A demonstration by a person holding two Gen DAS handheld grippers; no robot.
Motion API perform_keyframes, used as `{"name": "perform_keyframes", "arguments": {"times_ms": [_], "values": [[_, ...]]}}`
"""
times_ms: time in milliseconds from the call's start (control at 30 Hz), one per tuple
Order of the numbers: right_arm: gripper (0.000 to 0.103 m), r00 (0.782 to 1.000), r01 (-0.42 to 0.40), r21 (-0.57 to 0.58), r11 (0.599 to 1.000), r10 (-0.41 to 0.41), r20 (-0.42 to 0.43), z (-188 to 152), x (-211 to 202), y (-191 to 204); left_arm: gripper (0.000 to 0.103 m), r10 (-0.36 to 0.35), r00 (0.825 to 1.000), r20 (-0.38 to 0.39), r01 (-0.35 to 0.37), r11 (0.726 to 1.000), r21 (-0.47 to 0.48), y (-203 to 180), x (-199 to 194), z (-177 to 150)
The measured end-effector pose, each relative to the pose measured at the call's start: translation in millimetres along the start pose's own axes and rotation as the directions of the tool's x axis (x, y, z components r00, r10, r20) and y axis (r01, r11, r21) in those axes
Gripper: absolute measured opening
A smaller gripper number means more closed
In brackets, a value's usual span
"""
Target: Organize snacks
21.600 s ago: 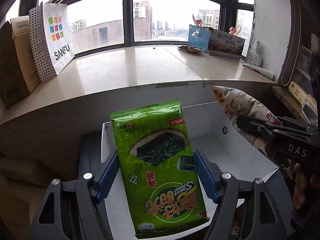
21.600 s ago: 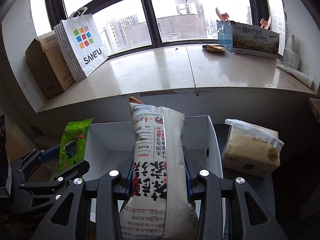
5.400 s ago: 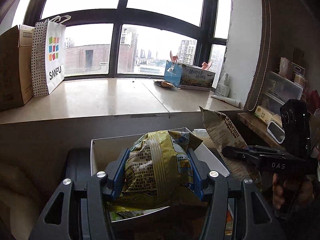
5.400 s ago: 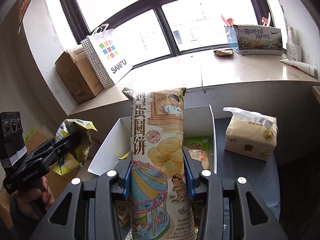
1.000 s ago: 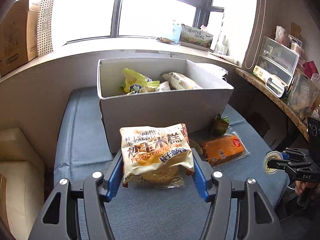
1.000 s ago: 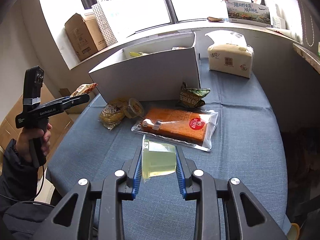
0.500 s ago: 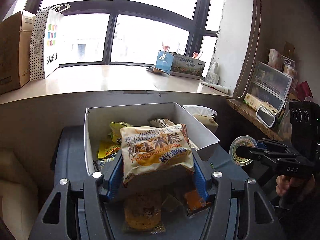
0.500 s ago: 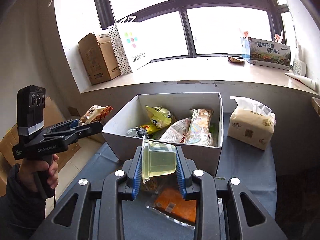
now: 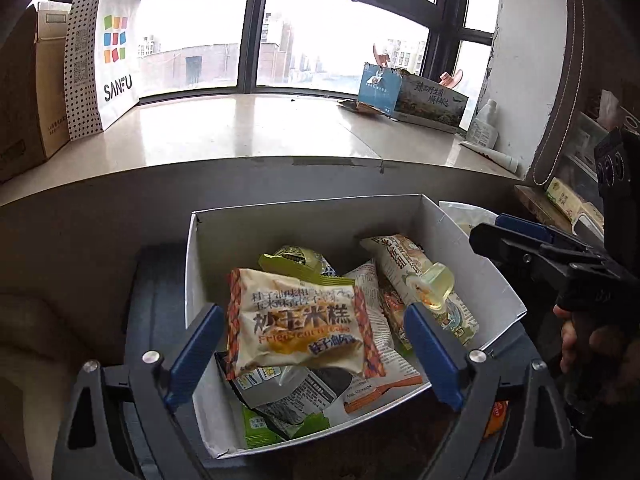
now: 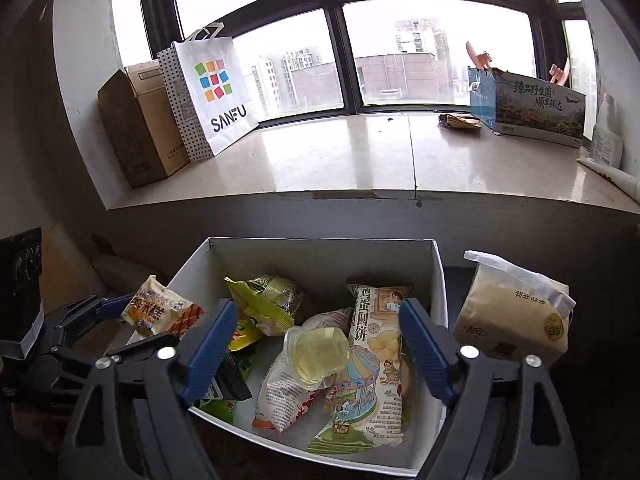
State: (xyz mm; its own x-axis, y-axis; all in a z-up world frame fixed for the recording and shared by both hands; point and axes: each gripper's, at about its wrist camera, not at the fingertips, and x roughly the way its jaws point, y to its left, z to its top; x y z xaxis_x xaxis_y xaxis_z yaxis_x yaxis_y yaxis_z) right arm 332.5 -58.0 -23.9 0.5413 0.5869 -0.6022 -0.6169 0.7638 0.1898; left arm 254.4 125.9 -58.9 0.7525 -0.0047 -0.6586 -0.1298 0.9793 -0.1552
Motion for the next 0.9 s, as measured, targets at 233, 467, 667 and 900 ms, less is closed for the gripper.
{"name": "perform_keyframes", "arguments": {"times_ms": [233,467,667,900], "values": [[0.103,0.999,-0.018,0.007,1.0,0.018,0.036,-5,-17,0,0.103,-0.019,1.0,0.019,0.02,0.999,-0.04,8,-21,-7],[0.103,0.993,-0.045,0.021,0.999,0.043,0.11,-18,-63,8,0.103,-0.031,0.994,0.1,0.029,0.999,0.022,-14,-79,-27],[0.103,0.981,-0.102,-0.001,0.995,0.101,0.164,-57,-122,18,0.103,-0.087,0.982,0.17,0.08,0.996,0.049,-35,-138,-66],[0.103,0.979,-0.107,-0.063,0.992,0.116,0.17,-125,-174,27,0.103,-0.051,0.976,0.21,0.043,0.998,0.043,-49,-182,-118]]}}
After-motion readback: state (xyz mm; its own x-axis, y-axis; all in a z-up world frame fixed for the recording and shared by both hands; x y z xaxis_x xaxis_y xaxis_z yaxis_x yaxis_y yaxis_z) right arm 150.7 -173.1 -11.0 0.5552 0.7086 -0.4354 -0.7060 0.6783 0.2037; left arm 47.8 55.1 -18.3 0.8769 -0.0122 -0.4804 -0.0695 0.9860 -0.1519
